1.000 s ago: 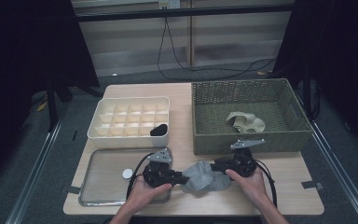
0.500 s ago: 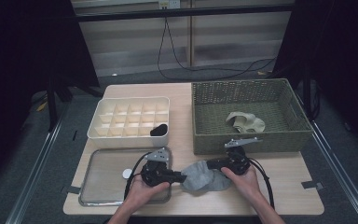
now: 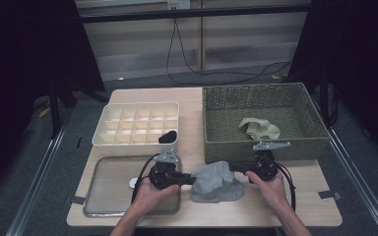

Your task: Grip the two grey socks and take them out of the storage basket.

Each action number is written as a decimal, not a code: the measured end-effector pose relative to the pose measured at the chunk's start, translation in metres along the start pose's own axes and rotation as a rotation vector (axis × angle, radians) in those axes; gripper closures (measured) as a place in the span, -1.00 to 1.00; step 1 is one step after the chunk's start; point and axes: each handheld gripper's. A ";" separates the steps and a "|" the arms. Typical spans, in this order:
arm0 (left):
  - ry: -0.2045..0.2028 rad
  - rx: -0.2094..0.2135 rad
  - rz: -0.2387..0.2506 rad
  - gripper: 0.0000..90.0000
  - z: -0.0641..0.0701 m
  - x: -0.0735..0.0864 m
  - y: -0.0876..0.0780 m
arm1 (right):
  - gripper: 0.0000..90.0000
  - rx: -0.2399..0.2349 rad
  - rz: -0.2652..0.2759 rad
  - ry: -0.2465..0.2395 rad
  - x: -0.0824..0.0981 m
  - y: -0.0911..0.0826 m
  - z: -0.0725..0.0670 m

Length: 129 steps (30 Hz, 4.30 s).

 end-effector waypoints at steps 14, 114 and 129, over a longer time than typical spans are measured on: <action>-0.030 -0.053 0.095 0.33 -0.002 0.003 -0.003 | 0.99 0.021 -0.002 0.011 0.002 0.008 0.011; 0.037 0.089 0.004 0.98 0.028 -0.016 0.061 | 0.84 -0.049 -0.202 -0.137 0.056 -0.003 -0.044; 0.028 0.073 -0.018 0.98 0.039 0.015 0.057 | 0.69 0.041 -0.130 -0.113 0.057 -0.025 -0.041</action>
Point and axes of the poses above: each handheld gripper's, and its own axes: y roughly forward along the jaws, x roughly out of its underside, z roughly to its right, and after that the axes turned 4 degrees about -y, right-handed
